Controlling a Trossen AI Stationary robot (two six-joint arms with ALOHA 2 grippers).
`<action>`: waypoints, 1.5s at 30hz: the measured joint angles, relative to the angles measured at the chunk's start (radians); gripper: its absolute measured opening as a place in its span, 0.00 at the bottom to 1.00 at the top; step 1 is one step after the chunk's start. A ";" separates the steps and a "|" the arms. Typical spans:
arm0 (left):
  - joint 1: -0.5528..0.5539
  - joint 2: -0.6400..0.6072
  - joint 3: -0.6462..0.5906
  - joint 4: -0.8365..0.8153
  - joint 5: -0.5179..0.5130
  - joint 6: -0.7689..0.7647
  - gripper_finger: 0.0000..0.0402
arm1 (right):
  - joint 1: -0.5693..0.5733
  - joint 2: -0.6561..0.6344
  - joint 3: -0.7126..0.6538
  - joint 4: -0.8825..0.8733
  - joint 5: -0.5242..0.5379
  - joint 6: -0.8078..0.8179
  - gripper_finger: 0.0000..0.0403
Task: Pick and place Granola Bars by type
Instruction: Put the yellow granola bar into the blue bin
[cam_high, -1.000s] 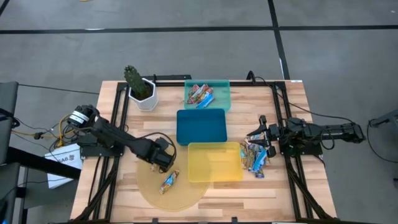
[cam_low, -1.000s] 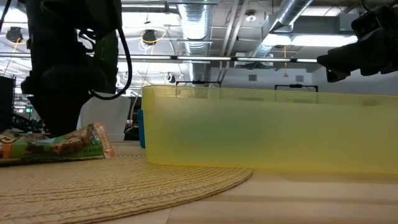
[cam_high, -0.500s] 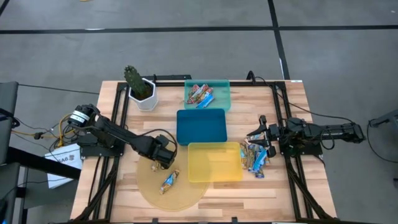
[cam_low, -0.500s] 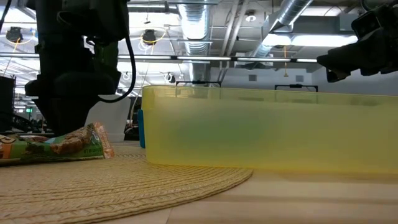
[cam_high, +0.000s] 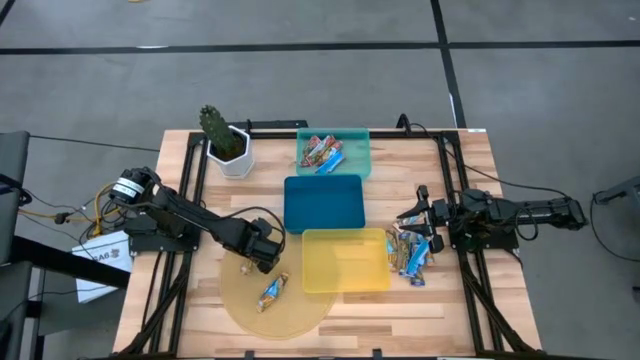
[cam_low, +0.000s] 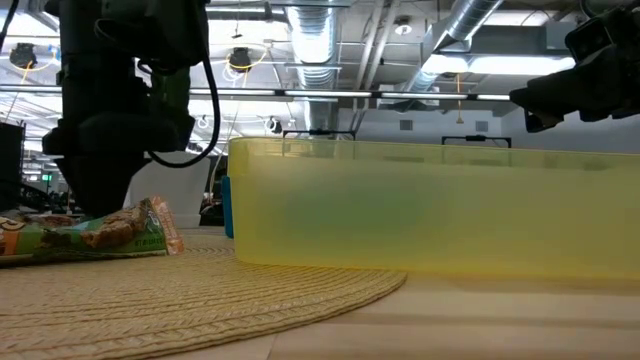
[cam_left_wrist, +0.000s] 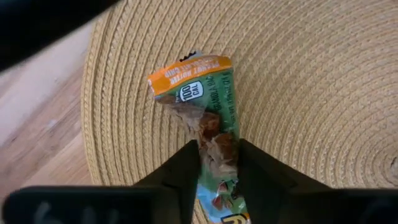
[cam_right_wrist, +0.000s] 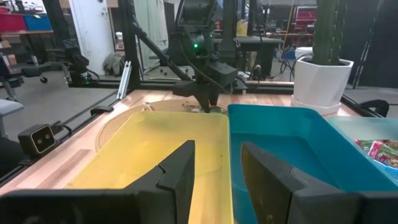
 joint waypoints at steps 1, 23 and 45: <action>0.000 0.000 0.000 0.000 0.000 0.006 0.20 | 0.000 0.000 0.000 0.000 0.000 0.000 0.31; 0.001 -0.100 0.000 0.026 -0.006 0.162 0.05 | 0.000 0.000 0.000 0.000 0.000 0.000 0.31; 0.022 -0.333 0.000 0.493 -0.062 0.606 0.05 | 0.000 0.000 0.000 0.000 0.000 0.000 0.31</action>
